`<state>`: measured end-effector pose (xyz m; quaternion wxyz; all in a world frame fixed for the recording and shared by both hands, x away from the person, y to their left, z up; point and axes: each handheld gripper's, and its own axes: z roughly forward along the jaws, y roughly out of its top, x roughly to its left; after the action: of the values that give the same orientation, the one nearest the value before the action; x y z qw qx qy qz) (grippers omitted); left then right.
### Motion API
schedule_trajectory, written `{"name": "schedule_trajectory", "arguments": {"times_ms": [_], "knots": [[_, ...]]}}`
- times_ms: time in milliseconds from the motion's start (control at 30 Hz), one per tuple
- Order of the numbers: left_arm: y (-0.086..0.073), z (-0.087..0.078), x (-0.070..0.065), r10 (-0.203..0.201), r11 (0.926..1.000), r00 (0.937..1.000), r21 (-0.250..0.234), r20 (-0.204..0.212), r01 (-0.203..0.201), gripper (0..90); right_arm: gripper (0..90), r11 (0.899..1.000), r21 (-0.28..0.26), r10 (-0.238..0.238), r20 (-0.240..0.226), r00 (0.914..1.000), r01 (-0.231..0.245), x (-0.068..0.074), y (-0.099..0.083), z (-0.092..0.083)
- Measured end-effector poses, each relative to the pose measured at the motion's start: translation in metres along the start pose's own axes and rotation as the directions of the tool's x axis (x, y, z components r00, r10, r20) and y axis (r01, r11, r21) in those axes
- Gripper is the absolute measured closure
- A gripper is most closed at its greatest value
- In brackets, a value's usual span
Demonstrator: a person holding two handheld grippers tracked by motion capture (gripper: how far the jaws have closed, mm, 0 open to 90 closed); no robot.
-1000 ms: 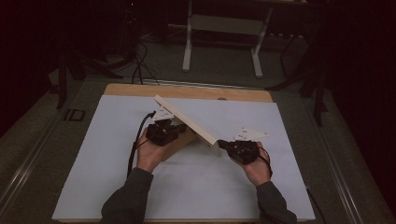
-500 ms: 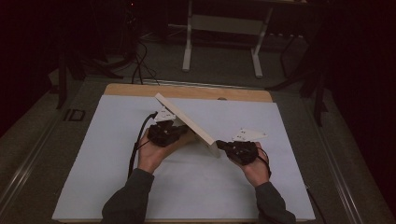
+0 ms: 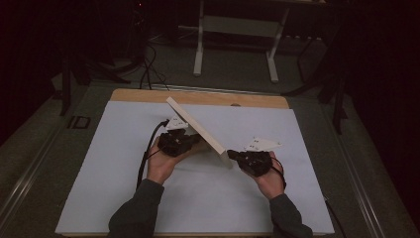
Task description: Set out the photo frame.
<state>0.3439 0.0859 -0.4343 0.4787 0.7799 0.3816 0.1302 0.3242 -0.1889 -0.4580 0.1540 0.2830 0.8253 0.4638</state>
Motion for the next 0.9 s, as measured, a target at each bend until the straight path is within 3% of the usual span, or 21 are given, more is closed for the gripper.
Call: {"name": "schedule_trajectory", "arguments": {"times_ms": [900], "knots": [[-0.002,0.011,0.004,0.006,0.9995,0.9999,0.03,-0.013,-0.005,90.0,90.0,0.999,0.003,-0.048,-0.042,0.9979,0.049,0.017,0.006,0.005]]}}
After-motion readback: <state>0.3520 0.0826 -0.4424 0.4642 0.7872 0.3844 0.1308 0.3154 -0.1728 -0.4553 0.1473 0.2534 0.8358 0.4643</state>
